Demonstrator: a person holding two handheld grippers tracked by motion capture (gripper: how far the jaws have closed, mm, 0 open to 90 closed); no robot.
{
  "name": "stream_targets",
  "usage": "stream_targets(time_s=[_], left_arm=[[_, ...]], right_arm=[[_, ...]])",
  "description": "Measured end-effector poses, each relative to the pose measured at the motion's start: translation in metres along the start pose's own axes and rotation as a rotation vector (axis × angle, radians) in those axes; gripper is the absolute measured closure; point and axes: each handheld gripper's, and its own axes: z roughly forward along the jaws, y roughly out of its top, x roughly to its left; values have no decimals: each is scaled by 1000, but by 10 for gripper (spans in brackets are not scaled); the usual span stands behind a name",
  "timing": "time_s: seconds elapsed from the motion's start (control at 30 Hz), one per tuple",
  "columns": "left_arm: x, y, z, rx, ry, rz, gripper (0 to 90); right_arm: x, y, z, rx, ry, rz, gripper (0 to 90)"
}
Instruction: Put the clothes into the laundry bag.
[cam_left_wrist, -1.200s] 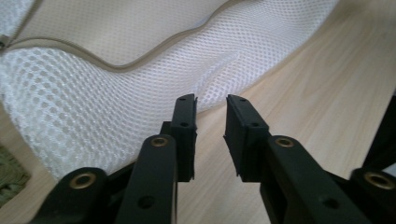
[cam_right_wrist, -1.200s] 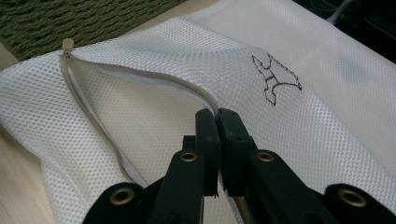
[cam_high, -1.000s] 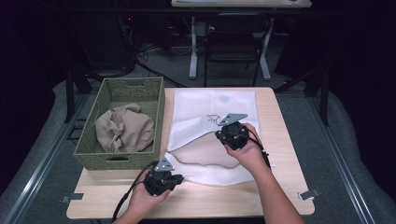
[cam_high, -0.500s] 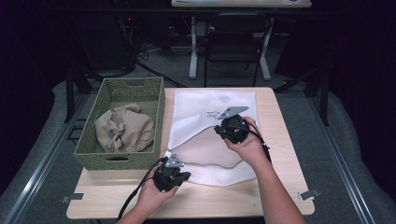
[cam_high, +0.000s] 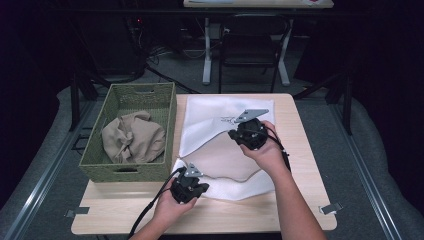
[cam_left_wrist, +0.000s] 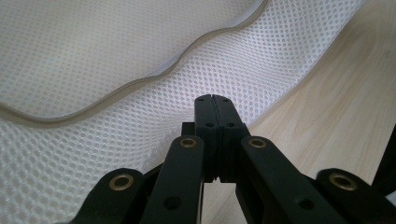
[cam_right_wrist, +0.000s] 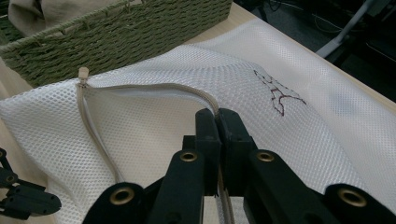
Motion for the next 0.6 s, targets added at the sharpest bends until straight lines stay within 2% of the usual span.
stream_targets(time_s=[0.33,0.6], left_arm=[[-14,2,22,48,2,30,891],[-19,2,29,50,5,32,875]], right_arm=[[-4,-4,-5,-30,-13,10,873],[-5,-6,-10,-45,-3,6,873]])
